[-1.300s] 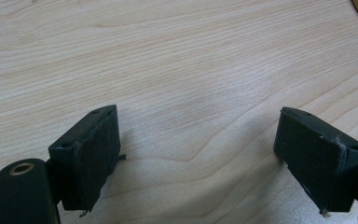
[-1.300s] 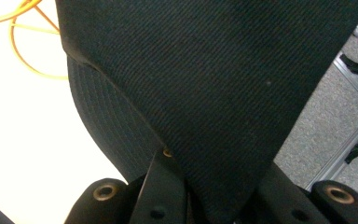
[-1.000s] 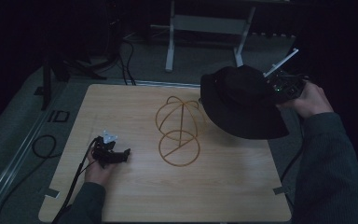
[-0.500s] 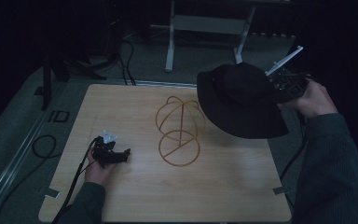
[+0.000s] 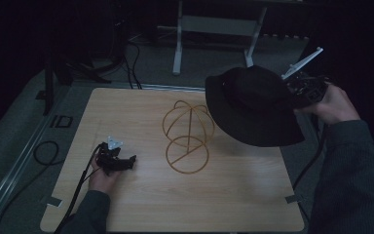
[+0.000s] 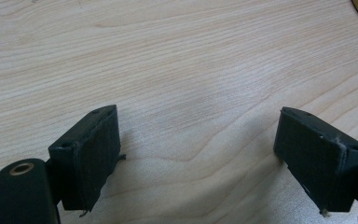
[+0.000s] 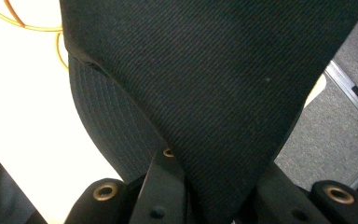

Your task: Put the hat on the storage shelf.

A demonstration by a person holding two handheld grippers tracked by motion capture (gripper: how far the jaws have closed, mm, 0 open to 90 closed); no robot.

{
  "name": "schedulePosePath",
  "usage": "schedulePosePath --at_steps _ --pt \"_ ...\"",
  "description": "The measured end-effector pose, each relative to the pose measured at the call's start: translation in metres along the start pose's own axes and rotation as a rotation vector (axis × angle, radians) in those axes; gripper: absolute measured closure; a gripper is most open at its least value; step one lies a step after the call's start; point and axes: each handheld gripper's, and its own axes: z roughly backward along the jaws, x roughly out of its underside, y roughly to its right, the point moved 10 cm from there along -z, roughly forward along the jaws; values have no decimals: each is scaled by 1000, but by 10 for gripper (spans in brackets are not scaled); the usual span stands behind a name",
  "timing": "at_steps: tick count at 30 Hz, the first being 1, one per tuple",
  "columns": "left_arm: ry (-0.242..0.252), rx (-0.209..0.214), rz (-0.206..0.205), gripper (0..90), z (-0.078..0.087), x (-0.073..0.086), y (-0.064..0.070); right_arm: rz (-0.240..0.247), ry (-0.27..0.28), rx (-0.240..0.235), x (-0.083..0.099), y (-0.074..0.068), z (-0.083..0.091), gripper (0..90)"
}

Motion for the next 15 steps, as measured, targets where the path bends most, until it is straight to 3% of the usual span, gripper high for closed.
schedulePosePath --at_steps 15 --pt "1 -1 1 147 0 0 0 30 35 -32 2 -7 11 876"
